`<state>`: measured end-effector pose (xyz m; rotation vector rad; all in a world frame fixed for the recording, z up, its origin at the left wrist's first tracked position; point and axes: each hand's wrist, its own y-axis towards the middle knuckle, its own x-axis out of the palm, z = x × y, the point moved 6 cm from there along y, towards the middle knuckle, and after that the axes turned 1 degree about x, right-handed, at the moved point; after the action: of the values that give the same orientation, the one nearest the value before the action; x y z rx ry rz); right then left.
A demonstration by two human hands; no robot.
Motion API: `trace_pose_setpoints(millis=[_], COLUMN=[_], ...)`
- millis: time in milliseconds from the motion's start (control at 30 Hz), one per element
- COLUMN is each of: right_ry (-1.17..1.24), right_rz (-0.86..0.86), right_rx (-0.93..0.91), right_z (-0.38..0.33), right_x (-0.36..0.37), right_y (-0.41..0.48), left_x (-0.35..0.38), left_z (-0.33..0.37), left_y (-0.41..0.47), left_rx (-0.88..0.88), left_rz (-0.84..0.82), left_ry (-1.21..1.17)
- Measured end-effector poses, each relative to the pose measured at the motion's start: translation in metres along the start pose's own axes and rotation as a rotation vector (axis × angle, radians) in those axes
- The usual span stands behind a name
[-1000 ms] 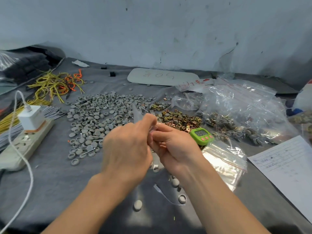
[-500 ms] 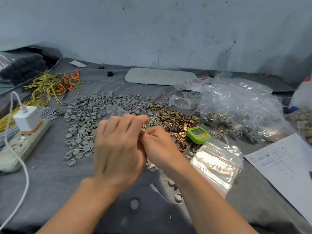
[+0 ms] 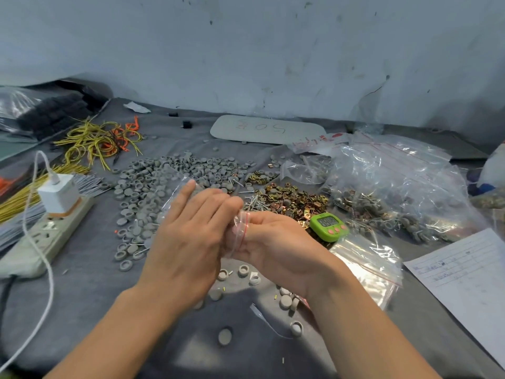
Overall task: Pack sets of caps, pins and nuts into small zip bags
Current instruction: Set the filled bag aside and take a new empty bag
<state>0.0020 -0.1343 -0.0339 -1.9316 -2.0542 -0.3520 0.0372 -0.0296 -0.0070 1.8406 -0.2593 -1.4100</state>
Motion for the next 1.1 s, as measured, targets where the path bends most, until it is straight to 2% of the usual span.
trace_pose_setpoints(millis=[67, 100, 167, 200, 267, 333, 433, 600, 733, 900, 1100], right_ry=[0.004, 0.007, -0.052, -0.180, -0.665, -1.104, -1.363, -1.568, -1.607, -1.605, -1.647], right_rz=[-0.013, 0.045, 0.274, 0.408, 0.611, 0.612, 0.425, 0.178, 0.304, 0.407, 0.504], right_rx=[-0.021, -0.042, -0.088, -0.105, -0.125, -0.119, -0.077, 0.097, 0.003, 0.080, 0.025], right_z=[-0.002, -0.004, -0.008, -0.009, -0.017, -0.017, -0.001, 0.044, 0.036, 0.028, 0.016], right_x=[0.004, 0.002, -0.013, -0.022, -0.030, -0.026, -0.016, -0.009, -0.007, -0.011, -0.014], right_y=[0.004, 0.006, 0.010, 0.010, 0.010, 0.019, 0.040, 0.060, 0.054, 0.045, 0.034], left_x=[-0.001, 0.000, 0.001, 0.002, 0.003, 0.001, -0.003, 0.004, 0.010, 0.014, 0.016], left_z=[-0.010, -0.016, -0.034, -0.045, -0.067, -0.084, -0.104, -0.115, -0.114, -0.109, -0.102], left_y=[-0.002, -0.002, -0.004, -0.005, -0.010, -0.016, -0.021, -0.025, -0.029, -0.032, -0.033], left_rx=[-0.080, -0.132, -0.263, -0.335, -0.478, -0.583, -0.666, -0.657, -0.660, -0.633, -0.620], left_rz=[0.041, 0.044, 0.014, -0.011, -0.055, -0.052, -0.014, -0.123, -0.173, -0.222, -0.265], left_ry=[-0.015, -0.018, -0.017, -0.026, -0.072, -0.118, -0.182, -0.205, -0.210, -0.218, -0.219])
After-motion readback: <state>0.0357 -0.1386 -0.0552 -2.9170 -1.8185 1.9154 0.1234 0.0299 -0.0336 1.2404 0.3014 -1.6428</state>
